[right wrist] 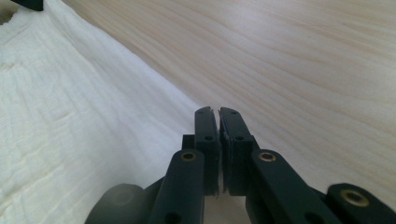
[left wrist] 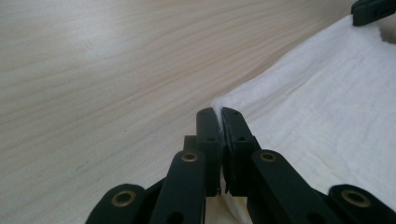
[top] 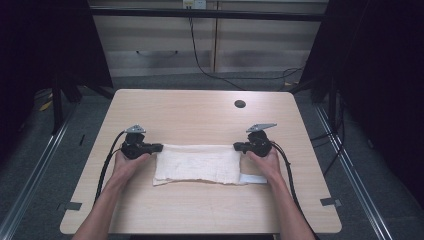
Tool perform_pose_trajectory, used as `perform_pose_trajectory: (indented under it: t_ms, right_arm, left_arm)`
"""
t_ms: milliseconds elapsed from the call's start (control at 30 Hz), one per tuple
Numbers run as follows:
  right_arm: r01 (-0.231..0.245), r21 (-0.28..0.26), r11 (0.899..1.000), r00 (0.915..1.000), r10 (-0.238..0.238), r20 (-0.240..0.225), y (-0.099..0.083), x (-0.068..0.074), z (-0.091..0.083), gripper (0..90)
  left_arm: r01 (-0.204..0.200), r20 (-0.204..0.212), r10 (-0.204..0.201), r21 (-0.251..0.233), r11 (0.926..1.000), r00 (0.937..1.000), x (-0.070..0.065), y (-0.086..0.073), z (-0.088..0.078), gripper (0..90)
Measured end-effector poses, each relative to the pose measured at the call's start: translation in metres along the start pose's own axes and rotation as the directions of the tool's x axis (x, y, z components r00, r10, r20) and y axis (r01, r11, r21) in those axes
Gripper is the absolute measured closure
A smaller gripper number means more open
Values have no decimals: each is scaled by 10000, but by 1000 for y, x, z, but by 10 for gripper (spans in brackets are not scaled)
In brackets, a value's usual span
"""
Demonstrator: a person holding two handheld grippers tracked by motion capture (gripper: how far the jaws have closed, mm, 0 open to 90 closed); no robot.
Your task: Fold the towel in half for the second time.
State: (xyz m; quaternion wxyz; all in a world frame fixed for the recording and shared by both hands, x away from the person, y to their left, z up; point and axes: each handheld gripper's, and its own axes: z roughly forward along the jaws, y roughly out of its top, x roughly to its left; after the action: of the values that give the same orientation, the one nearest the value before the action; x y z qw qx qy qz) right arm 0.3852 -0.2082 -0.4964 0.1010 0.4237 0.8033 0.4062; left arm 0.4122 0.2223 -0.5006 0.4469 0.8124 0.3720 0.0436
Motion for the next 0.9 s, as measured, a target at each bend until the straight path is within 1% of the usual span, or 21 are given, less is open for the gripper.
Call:
perform_pose_trajectory:
  t_ms: [67,100,133,233,267,300,333,367,433,500,533,567,600,667,700,733,767,833,900]
  right_arm:
    - [76,3,10000,9999,-76,98,1,-2,-2,862]
    - [45,-5,10000,9999,-45,98,1,-3,-3,862]
    - [24,3,10000,9999,-24,140,1,-4,-5,862]
    - [131,-136,9998,9997,-128,222,3,-5,-10,861]
    - [94,-188,9998,9997,-90,246,4,-5,-11,861]
    - [138,-232,9996,9996,-132,252,5,-5,-13,861]
    - [170,-244,9996,9994,-163,294,5,-5,-14,861]
    - [128,-275,9995,9995,-120,287,6,-5,-15,861]
    - [234,-340,9991,9992,-223,338,7,-5,-17,860]
    - [199,-294,9994,9992,-189,355,10,-6,-20,860]
    - [220,-409,9989,9990,-204,390,11,-7,-21,860]
    - [142,-476,9988,9992,-124,378,13,-8,-23,860]
    - [81,-596,9982,9992,-58,388,14,-9,-24,860]
    - [80,-713,9974,9991,-49,429,18,-11,-26,860]
    - [93,-742,9972,9990,-60,443,20,-11,-27,860]
    - [112,-817,9966,9989,-74,460,21,-11,-28,860]
    - [147,-850,9963,9988,-107,473,22,-10,-29,860]
    - [232,-803,9965,9987,-194,469,22,-9,-30,860]
    - [252,-752,9968,9987,-219,451,21,-8,-29,859]
  left_arm:
    - [-4,28,4,-24,10000,10000,-1,1,1,868]
    - [-86,53,86,4,10000,9999,-2,2,2,868]
    - [-58,105,58,-32,10000,9999,-3,3,3,868]
    - [-137,124,139,-116,9998,9998,-6,6,5,867]
    - [-168,113,170,-151,9997,9998,-7,8,5,866]
    - [-199,199,202,-169,9997,9996,-8,9,5,865]
    - [-299,176,302,-147,9994,9994,-9,11,5,865]
    - [-307,207,310,-162,9994,9993,-10,13,4,865]
    - [-323,221,327,-204,9993,9992,-11,17,3,864]
    - [-354,180,362,-389,9986,9992,-12,22,1,863]
    - [-337,186,345,-404,9986,9992,-12,25,0,862]
    - [-262,193,272,-515,9983,9994,-12,27,0,862]
    - [-304,143,313,-554,9980,9994,-11,31,0,861]
    - [-198,170,211,-741,9971,9996,-11,36,-1,861]
    - [-289,98,298,-813,9963,9995,-12,38,-3,861]
    - [-352,133,366,-933,9950,9992,-13,40,-4,861]
    - [-437,100,448,-979,9942,9989,-15,41,-5,860]
    - [-566,82,574,-828,9950,9983,-16,40,-5,857]
    - [-506,81,514,-817,9954,9986,-14,36,-6,854]
